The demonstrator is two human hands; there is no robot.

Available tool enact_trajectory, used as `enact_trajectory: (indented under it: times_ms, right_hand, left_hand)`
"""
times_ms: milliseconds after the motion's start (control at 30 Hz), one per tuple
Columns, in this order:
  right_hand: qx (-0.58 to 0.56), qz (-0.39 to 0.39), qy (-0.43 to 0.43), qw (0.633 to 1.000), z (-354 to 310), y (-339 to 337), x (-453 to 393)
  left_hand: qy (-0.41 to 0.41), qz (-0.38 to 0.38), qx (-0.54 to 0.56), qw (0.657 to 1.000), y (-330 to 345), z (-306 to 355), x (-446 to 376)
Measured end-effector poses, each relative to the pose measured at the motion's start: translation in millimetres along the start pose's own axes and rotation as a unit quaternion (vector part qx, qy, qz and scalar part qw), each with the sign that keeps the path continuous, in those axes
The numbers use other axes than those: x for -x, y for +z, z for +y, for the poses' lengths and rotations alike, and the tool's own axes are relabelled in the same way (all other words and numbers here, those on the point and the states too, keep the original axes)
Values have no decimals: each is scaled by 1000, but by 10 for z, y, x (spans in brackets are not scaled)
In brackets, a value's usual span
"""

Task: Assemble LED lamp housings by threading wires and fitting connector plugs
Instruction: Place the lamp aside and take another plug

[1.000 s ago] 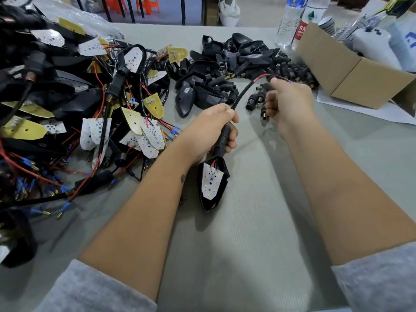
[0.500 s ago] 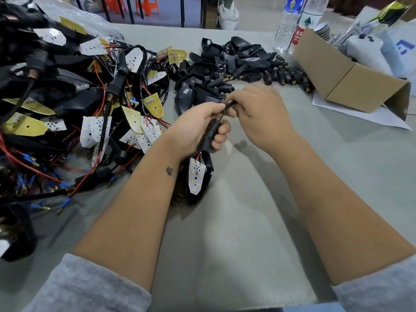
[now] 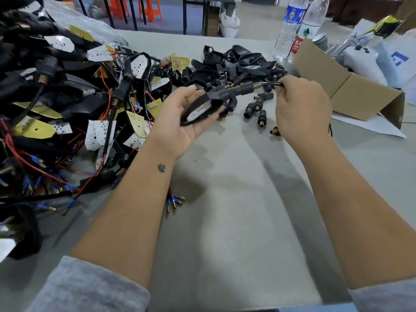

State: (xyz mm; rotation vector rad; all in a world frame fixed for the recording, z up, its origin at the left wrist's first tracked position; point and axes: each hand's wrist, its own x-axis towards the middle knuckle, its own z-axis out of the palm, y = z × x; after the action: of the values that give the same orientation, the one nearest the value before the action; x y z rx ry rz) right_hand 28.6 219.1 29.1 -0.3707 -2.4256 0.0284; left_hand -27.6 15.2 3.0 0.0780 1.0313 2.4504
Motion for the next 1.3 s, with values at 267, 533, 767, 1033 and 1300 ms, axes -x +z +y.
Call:
enact_trajectory:
  times_ms: [267,533,767,1033,1300]
  right_hand:
    - [-54,-165,-10,985,-283,-64,132]
    - [-164,-233,9,958,-609,-361,229]
    - [-339,-380,-31,860,-1150,-450,399]
    - [-536,-368,-101,753,-2622,-528,125]
    - [-464,-399,-199,765,-2808,-349,263]
  left_hand:
    - [104,69,142,982,-196,272,132]
    - [169,171,-110,964,-173,390,371]
    - [157,209,-373,890,-93,1114,508]
    - [308,388,-585,642,-346,2336,776]
    - [197,299,-810,465,-786,2067,806]
